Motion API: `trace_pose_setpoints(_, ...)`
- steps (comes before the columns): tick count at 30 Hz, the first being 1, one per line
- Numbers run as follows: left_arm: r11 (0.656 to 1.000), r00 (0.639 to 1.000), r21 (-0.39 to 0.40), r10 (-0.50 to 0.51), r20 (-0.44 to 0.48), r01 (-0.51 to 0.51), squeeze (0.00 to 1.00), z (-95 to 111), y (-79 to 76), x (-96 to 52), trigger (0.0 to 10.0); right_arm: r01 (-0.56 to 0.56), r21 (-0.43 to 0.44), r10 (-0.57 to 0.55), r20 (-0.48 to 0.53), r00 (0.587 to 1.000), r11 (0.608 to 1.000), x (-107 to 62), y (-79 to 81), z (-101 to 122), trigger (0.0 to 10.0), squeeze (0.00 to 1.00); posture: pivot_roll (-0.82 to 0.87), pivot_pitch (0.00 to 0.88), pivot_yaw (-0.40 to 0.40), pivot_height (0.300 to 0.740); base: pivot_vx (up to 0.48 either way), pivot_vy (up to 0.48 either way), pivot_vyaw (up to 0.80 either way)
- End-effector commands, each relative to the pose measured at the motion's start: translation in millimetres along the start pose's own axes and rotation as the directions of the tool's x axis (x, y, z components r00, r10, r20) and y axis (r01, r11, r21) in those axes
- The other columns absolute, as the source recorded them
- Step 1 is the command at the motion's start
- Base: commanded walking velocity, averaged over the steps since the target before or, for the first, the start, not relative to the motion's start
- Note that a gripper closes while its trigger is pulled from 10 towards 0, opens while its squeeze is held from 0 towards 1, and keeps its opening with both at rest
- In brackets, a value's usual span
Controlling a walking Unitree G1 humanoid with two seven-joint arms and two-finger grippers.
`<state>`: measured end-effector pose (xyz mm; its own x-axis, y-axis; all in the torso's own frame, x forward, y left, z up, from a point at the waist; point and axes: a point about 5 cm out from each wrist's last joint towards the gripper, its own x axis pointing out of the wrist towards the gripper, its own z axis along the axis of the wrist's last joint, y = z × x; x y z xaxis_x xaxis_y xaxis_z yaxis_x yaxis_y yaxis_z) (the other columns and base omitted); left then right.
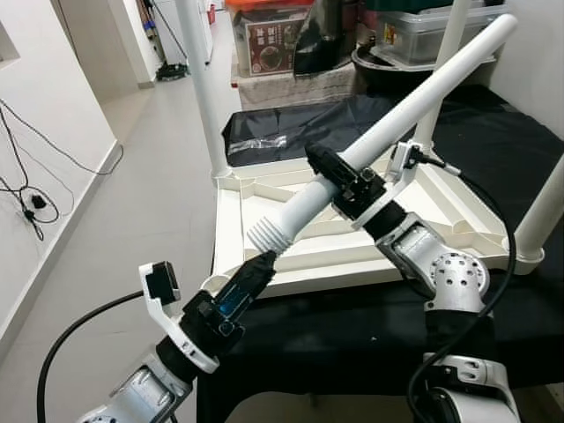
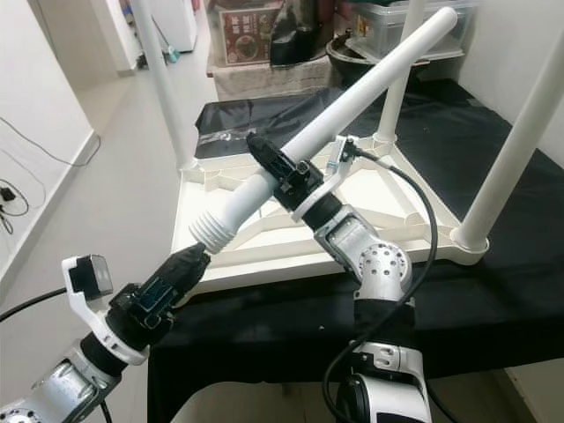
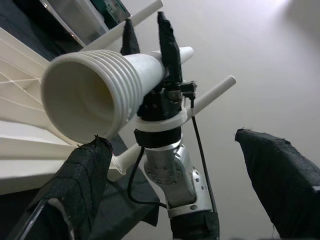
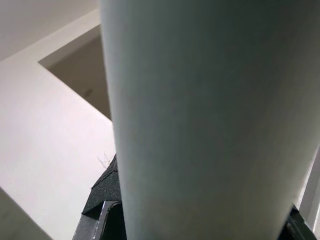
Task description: Building children table
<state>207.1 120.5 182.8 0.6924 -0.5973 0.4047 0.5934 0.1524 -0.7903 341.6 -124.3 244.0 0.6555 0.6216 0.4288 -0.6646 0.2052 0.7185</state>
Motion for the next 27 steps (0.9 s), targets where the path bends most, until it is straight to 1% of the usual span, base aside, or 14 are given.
trace_pose_setpoints(1,1.000,1.000,0.000,0.015,0.000,-0.015,0.00,0,1.2,-4.8,10.0,0.036,-0.038,-0.034,0.050,0.998,0.999,4.3,-2.3,11,0.0,0.00,-0.12,0.030,0.054,0.740,0.000,0.000,0.00)
trace_pose_setpoints(2,1.000,1.000,0.000,0.015,0.000,-0.015,0.00,0,1.2,-4.8,10.0,0.036,-0.038,-0.034,0.050,0.998,0.999,4.3,-2.3,11,0.0,0.00,-0.12,0.030,0.054,0.740,0.000,0.000,0.00)
trace_pose_setpoints(3,1.000,1.000,-0.002,0.023,-0.001,-0.023,0.00,-2,1.7,-6.5,10.0,0.084,-0.077,-0.079,0.070,0.994,0.993,4.6,-7.2,16,2.3,0.00,-0.12,0.030,0.054,0.740,0.000,0.000,0.00)
trace_pose_setpoints(5,1.000,1.000,-0.003,0.029,-0.002,-0.029,0.00,-3,2.1,-7.7,10.0,0.114,-0.105,-0.106,0.081,0.991,0.988,4.9,-10.3,18,2.3,0.00,-0.12,0.030,0.054,0.740,0.000,0.000,0.00)
trace_pose_setpoints(6,0.999,0.999,-0.004,0.036,-0.005,-0.036,0.00,-5,2.5,-8.7,10.0,0.153,-0.132,-0.142,0.089,0.986,0.979,5.7,-14.0,19,10.0,0.00,-0.12,0.030,0.054,0.740,0.000,0.000,0.00)
trace_pose_setpoints(8,0.998,0.998,0.008,0.062,-0.028,-0.061,0.00,-10,3.2,-9.6,10.0,0.220,-0.201,-0.203,0.100,0.974,0.955,7.6,-19.1,20,10.0,0.00,-0.12,0.029,0.056,0.740,0.000,0.000,0.00)
trace_pose_setpoints(14,0.998,0.995,0.010,0.066,-0.079,-0.066,0.00,-23,-0.5,-11.3,10.0,0.298,-0.297,-0.278,0.109,0.954,0.907,10.9,-23.1,19,10.0,0.00,-0.10,0.025,0.069,0.740,0.000,0.000,0.00)
trace_pose_setpoints(17,0.994,0.988,0.023,0.105,-0.110,-0.103,0.00,-32,0.0,-14.1,10.0,0.450,-0.457,-0.432,0.151,0.889,0.767,14.9,-27.7,22,10.0,0.00,-0.09,0.023,0.062,0.740,0.000,0.000,0.00)
trace_pose_setpoints(20,0.991,0.986,0.035,0.131,-0.107,-0.128,0.00,-34,1.1,-14.9,10.0,0.455,-0.451,-0.404,0.209,0.890,0.768,18.7,-24.3,25,10.0,0.00,-0.09,0.023,0.062,0.740,0.000,0.000,0.00)
trace_pose_setpoints(21,0.989,0.983,0.049,0.147,-0.105,-0.143,0.00,-34,2.2,-14.9,10.0,0.445,-0.501,-0.373,0.242,0.896,0.742,20.4,-21.7,27,10.0,0.00,-0.08,0.020,0.057,0.740,0.000,0.000,0.00)
trace_pose_setpoints(23,0.976,0.975,0.103,0.201,-0.098,-0.191,0.00,-35,5.5,-14.3,10.0,0.368,-0.650,-0.322,0.196,0.926,0.665,21.8,-16.1,24,10.0,0.00,-0.08,0.020,0.057,0.740,0.000,0.000,0.00)
trace_pose_setpoints(25,0.976,0.975,0.103,0.201,-0.098,-0.191,0.00,-35,5.5,-14.3,10.0,0.368,-0.650,-0.322,0.196,0.926,0.665,21.8,-16.1,24,10.0,0.00,-0.08,0.020,0.057,0.740,0.000,0.000,0.00)
trace_pose_setpoints(26,0.968,0.969,0.132,0.228,-0.091,-0.215,0.00,-34,7.1,-14.1,10.0,0.360,-0.684,-0.313,0.199,0.929,0.634,21.3,-15.1,23,10.0,0.00,-0.08,0.020,0.057,0.740,0.000,0.000,0.00)
trace_pose_setpoints(27,0.948,0.959,0.193,0.270,-0.080,-0.251,0.00,-33,10.0,-13.1,10.0,0.334,-0.693,-0.286,0.189,0.939,0.639,21.8,-11.5,19,10.0,0.00,-0.08,0.017,0.051,0.740,0.000,0.000,0.00)
